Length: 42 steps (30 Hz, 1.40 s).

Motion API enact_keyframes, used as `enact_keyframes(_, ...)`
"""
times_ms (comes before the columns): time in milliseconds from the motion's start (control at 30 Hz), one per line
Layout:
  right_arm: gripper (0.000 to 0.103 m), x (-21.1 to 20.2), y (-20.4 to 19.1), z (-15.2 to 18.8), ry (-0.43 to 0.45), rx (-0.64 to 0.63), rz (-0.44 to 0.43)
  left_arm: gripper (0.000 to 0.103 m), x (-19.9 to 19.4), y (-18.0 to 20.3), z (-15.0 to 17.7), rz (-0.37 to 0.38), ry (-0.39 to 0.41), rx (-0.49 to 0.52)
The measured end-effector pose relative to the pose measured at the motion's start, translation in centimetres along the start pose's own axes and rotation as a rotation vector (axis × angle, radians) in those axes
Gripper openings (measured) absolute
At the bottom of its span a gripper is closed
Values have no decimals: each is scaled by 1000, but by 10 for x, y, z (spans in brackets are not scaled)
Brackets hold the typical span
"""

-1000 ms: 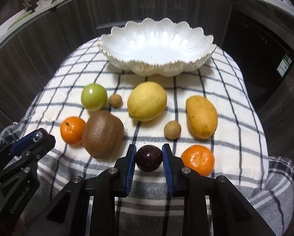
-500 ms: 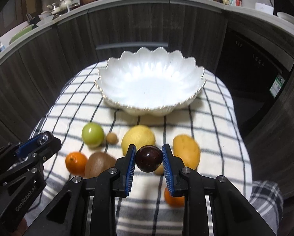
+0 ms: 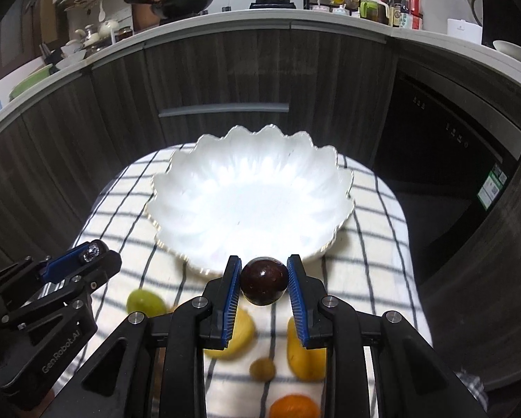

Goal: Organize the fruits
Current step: 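Grasp the second dark plum with the right gripper while the left carries its plum to the bowl, then open both grippers to drop the two plums into the white bowl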

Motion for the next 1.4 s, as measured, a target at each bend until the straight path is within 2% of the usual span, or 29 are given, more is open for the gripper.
enact_keyframes(233, 28, 18, 11, -25, 21, 7, 18, 29, 21, 8, -30, -3, 25, 18)
enact_keyframes(667, 28, 76, 19, -53, -33, 10, 33, 30, 80, 8, -63, -14, -4, 14)
enact_keyframes(867, 28, 102, 19, -54, -83, 21, 29, 30, 107, 8, -65, -8, -51, 40)
enact_keyframes(1233, 28, 125, 18, -45, -150, 19, 34, 30, 122, 9, -58, -5, -90, 58)
enact_keyframes(1400, 28, 143, 20, -38, -221, 22, 24, 30, 132, 11, -53, -1, -131, 58)
Point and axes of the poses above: each gripper's, at about its wrist camera, not at the fingertips, and x roughly the way its jaws point, y to its right, z to its underside, the point moved 2 cm from there along x, roughly the way its jaws point, and after that the axes turned 1 degree about x, right-handed, at the moved point
